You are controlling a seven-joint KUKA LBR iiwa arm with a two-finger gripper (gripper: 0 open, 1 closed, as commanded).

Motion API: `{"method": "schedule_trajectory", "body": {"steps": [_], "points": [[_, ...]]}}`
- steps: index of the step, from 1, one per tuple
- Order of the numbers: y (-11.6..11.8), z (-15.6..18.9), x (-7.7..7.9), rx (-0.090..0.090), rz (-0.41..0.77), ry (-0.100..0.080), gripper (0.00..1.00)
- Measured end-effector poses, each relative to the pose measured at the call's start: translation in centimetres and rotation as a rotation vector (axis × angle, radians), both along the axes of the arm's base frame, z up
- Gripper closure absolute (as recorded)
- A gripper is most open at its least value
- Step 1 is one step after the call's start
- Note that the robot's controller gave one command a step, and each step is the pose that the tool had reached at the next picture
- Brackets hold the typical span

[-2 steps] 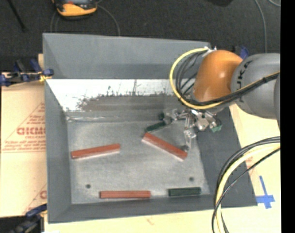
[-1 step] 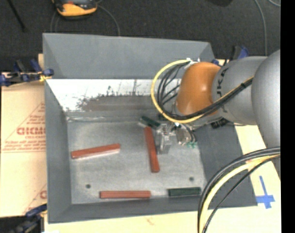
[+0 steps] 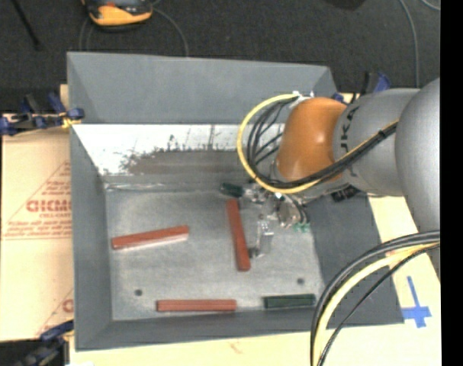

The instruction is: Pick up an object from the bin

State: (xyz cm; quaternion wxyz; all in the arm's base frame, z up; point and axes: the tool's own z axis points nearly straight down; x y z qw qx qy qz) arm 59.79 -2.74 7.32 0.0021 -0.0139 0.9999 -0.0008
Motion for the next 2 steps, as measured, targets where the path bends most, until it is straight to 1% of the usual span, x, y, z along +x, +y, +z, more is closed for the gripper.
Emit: {"method": "schedule_trajectory", "body": {"steps": [1,2], "points": [[0.0,0.0,0.0,0.000,0.001,0.000,0.00],[7.6,-0.2,-1.3,0.002,0.015,0.000,1.00]]}}
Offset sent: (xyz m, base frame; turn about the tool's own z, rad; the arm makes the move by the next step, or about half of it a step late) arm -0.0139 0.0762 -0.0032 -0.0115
